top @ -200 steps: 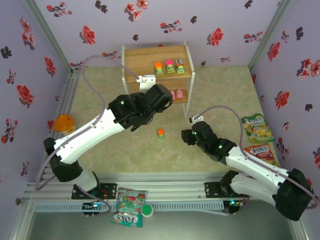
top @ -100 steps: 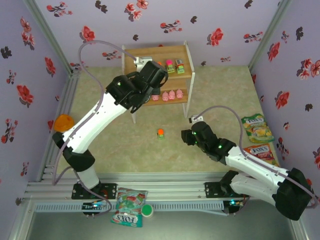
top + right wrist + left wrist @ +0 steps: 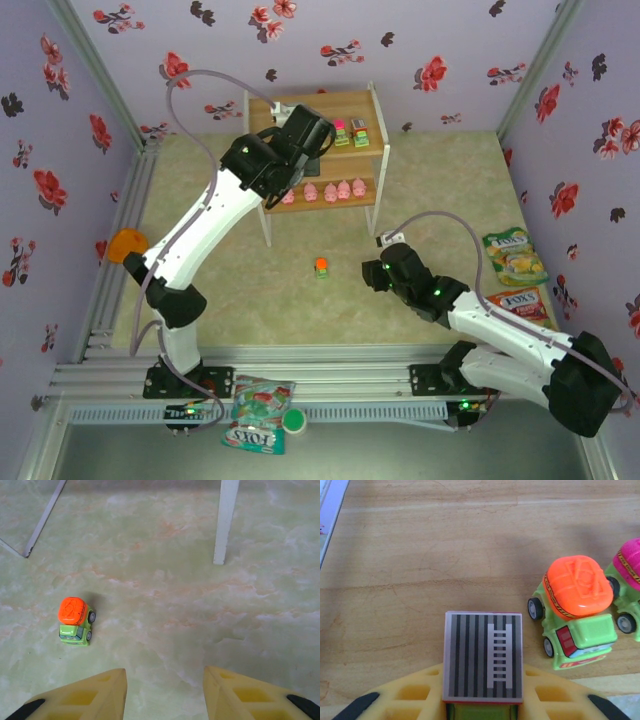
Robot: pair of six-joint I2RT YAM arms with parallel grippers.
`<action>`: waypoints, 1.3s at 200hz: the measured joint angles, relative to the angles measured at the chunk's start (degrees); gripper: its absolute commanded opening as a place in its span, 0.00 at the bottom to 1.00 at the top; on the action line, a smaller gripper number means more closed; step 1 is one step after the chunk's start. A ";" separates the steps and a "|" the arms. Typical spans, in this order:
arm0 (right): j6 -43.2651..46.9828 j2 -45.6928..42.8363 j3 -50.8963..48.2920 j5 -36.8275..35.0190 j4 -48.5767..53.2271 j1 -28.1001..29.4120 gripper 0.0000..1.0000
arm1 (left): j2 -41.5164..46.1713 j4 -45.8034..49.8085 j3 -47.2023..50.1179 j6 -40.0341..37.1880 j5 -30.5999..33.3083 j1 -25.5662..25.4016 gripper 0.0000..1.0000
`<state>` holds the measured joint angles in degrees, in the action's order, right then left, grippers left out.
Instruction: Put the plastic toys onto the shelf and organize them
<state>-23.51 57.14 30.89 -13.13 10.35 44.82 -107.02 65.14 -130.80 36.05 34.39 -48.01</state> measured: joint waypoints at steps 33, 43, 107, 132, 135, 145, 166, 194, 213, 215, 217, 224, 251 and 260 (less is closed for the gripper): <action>0.00 1.22 0.00 0.00 -0.24 0.00 0.45 | -0.76 -0.74 -0.42 -0.94 0.00 0.81 0.27; 0.00 1.51 0.00 0.00 -0.26 0.00 0.45 | -0.76 -0.85 -0.46 -1.14 0.00 1.14 0.27; 0.00 2.67 0.02 0.00 -0.28 0.00 0.45 | -1.31 -1.29 -1.51 -2.03 -0.02 2.60 0.27; 0.02 2.89 0.00 0.00 -0.28 0.00 0.45 | -2.54 -1.44 -3.13 -2.19 -0.20 2.64 0.27; 0.02 2.89 0.02 0.00 -0.28 0.00 0.45 | -2.67 -1.46 -3.28 -2.19 -0.22 2.64 0.27; 0.02 2.89 0.02 -0.02 -0.28 0.00 0.45 | -3.13 -1.46 -3.72 -2.19 -0.44 2.64 0.27; 0.02 2.89 0.02 -0.07 -0.28 0.00 0.45 | -4.00 -1.46 -4.26 -2.19 -0.72 2.69 0.27; 0.02 2.89 0.02 -0.15 -0.28 0.00 0.46 | -4.39 -1.64 -4.70 -2.19 -0.85 2.71 0.28; 0.04 2.89 0.02 -0.15 -0.28 0.09 0.46 | -4.39 -1.64 -4.70 -2.19 -0.85 2.75 0.33; 0.04 2.89 0.02 -0.17 -0.28 0.09 0.46 | -4.39 -1.64 -4.70 -2.19 -0.85 2.75 0.34; 0.04 2.89 0.02 -0.17 -0.28 0.09 0.46 | -4.42 -1.64 -4.70 -2.19 -0.85 2.75 0.34; 0.04 2.89 0.00 -0.15 -0.28 0.09 0.46 | -4.42 -1.64 -4.70 -2.16 -0.85 2.80 0.36; 0.22 2.89 0.02 -0.15 -0.28 0.09 0.47 | -4.42 -1.64 -4.70 -2.16 -1.05 2.80 0.39; 0.24 2.89 0.02 -0.17 -0.28 0.09 0.47 | -4.42 -1.64 -4.70 -2.19 -1.05 2.80 0.40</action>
<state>-23.27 60.03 30.92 -13.30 10.07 44.91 -111.44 63.51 -135.50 33.87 33.34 -45.21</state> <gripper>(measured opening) 0.465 0.389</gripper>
